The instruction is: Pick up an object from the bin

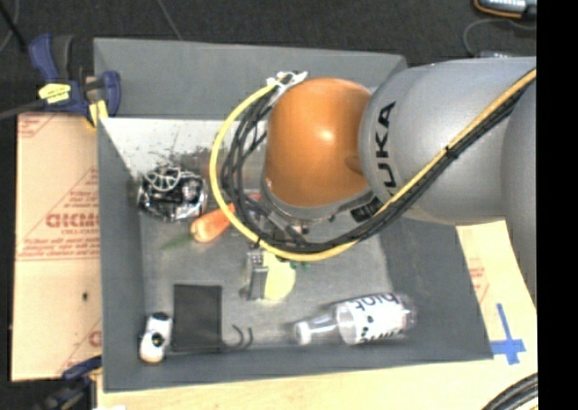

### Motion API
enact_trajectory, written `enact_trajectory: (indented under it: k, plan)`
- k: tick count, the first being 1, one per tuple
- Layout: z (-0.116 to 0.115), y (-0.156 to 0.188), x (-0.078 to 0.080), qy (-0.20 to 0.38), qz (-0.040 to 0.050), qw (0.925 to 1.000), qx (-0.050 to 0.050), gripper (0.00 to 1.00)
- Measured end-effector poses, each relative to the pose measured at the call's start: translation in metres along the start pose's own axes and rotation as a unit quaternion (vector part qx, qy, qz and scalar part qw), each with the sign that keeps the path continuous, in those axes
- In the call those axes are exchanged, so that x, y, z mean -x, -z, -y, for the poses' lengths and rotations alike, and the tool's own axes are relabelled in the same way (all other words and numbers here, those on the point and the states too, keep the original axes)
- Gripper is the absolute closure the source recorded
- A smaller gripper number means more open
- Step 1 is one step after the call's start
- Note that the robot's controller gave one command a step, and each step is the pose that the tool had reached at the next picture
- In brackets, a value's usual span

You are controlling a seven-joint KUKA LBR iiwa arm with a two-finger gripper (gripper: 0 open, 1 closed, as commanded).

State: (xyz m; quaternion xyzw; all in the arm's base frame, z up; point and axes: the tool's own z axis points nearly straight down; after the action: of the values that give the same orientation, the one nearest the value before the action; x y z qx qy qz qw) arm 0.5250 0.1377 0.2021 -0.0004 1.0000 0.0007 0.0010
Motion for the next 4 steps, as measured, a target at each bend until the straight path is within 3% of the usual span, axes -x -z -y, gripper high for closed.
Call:
enact_trajectory:
  k: [1,2,3,4]
  plan:
    - [0.025,-0.035,-0.008,0.027,0.0029,0.9996,0.001,0.0]
    - [0.067,-0.076,-0.017,0.123,-0.0004,0.9925,0.0,0.0]
    - [0.083,-0.085,-0.007,0.106,0.0025,0.9943,0.0,0.0]
    - [0.084,-0.095,0.006,0.016,0.0029,0.9999,0.001,0.0]
